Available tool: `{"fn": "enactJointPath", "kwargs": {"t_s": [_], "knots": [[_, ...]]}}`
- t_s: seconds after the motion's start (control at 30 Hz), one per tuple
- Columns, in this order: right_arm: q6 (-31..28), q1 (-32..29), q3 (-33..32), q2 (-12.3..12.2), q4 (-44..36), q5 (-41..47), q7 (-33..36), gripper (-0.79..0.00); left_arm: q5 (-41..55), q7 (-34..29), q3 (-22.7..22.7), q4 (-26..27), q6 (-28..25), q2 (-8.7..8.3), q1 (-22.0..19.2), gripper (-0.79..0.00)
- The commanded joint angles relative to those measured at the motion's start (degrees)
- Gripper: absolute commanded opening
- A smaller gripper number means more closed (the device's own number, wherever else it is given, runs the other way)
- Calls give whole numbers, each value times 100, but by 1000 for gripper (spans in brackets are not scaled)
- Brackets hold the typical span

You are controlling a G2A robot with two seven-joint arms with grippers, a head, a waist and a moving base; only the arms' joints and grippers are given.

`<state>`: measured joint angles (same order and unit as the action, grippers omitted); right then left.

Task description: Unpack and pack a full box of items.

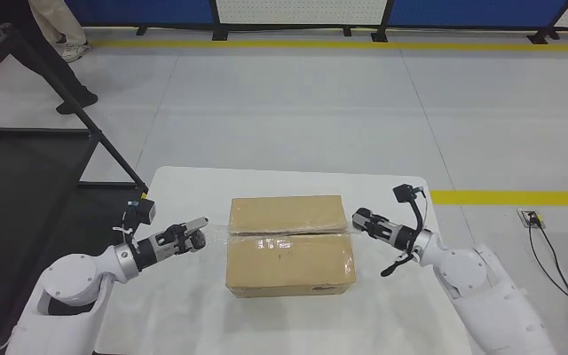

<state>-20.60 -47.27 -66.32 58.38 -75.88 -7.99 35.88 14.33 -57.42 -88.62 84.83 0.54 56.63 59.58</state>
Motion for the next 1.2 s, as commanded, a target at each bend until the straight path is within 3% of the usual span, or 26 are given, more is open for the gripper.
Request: {"fn": "enactJointPath", "kwargs": {"t_s": [0.0,0.07,0.1,0.17,0.3,0.37,0.43,0.47,0.57,0.6,0.8,0.87,1.17], "knots": [[-2,17,2,5,27,5,50,-579,21,55,-53,76,-20,-12,69,-68],[-22,31,-4,7,51,0,86,-730,35,79,-99,120,-18,-24,118,-55],[-30,36,-11,8,64,-5,91,-745,41,86,-114,135,-13,-29,136,-43],[-53,43,-22,11,81,-8,96,-683,10,133,-142,150,-7,-40,163,-3],[-50,46,-39,16,93,-14,123,-594,11,214,-185,182,-19,-56,233,0],[-33,38,-67,13,103,-18,140,-462,65,264,-246,212,-53,-65,293,0],[-12,10,-118,6,112,-19,122,-394,121,318,-316,277,-82,-74,380,0],[-7,-12,-150,1,103,-12,110,-246,134,350,-359,319,-95,-80,426,0],[1,-98,-286,-25,45,-12,59,-151,217,427,-490,460,-137,-95,578,0],[-6,-127,-336,-35,16,-7,64,-74,236,446,-533,508,-144,-100,626,0],[21,-156,-368,-48,-143,-46,269,-65,362,551,-634,690,-147,-115,822,0],[45,-138,-350,-42,-135,-66,273,0,388,641,-598,764,-166,-108,864,0],[334,-294,-619,-68,-275,-236,-176,0,678,1557,-497,1311,-539,-33,1128,0]]}}
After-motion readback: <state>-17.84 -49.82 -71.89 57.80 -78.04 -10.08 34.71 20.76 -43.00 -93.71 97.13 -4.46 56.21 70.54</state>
